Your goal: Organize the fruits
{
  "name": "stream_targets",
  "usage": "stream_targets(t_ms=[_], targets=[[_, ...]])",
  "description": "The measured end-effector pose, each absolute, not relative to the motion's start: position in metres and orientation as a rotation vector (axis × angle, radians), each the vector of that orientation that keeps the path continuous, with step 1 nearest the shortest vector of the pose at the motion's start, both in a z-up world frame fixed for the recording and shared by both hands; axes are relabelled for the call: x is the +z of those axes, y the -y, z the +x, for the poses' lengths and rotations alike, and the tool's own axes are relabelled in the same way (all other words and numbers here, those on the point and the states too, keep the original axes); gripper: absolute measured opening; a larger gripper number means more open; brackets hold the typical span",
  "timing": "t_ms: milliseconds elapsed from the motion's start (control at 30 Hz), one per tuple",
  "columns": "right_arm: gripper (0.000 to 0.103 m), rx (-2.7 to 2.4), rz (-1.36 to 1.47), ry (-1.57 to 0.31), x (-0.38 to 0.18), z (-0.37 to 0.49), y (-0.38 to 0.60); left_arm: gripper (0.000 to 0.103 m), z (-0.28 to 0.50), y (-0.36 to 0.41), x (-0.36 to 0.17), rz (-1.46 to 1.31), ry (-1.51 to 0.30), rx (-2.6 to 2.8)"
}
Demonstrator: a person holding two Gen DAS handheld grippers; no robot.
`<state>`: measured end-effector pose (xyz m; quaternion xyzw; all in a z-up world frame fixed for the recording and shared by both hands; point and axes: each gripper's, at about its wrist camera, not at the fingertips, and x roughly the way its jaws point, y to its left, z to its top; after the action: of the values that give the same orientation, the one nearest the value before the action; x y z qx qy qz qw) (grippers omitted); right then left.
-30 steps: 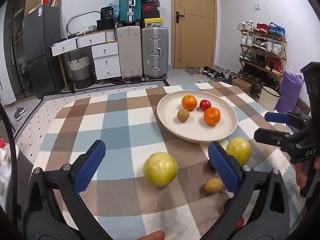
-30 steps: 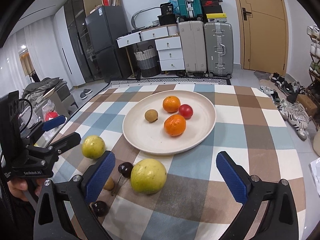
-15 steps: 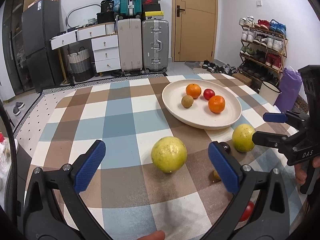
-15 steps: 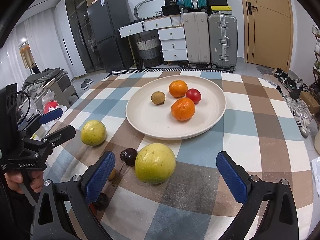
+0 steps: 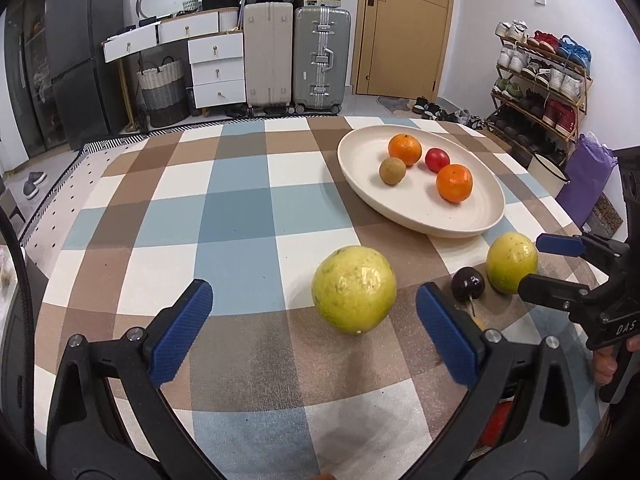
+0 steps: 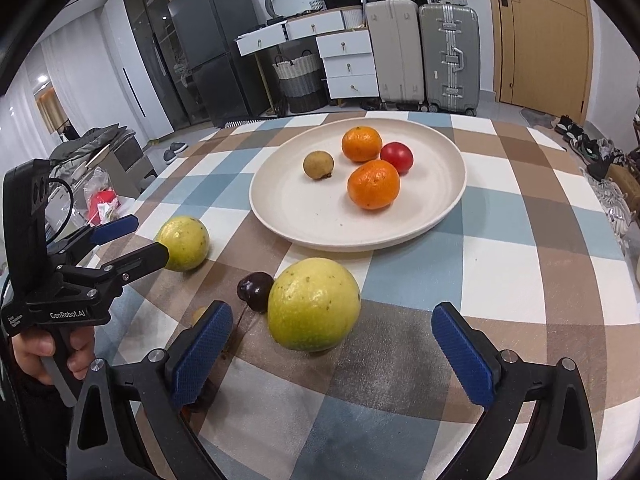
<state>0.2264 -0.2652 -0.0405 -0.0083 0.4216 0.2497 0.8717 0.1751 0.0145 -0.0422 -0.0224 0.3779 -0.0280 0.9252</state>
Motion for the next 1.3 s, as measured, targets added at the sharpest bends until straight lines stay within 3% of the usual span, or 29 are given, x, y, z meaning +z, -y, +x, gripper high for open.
stream_targets(t_ms=[367,567,700,1067,1300], targets=[[0.09,0.528,-0.025,-0.895,-0.045,0.229,0.262,0.086,0.193,-0.012,-0.055,-0.075,-0.825,-0.079],[0.086,0.527,-0.028,-0.895,-0.045,0.229,0.261,0.066,0.199,-0.006,-0.06,-0.086,-0.853,-0.121],[0.083,0.529,-0.029,-0.899,-0.047,0.229,0.261,0.047,0.197,-0.002,-0.06,-0.092,-0.851,-0.167],[0.07,0.54,-0.035,-0.901,-0.048,0.229,0.258,0.047,0.189,0.004,-0.055,-0.08,-0.823,-0.183],[0.051,0.563,-0.028,-0.905,-0.049,0.228,0.257,0.047,0.182,0.004,-0.05,-0.084,-0.796,-0.182]])
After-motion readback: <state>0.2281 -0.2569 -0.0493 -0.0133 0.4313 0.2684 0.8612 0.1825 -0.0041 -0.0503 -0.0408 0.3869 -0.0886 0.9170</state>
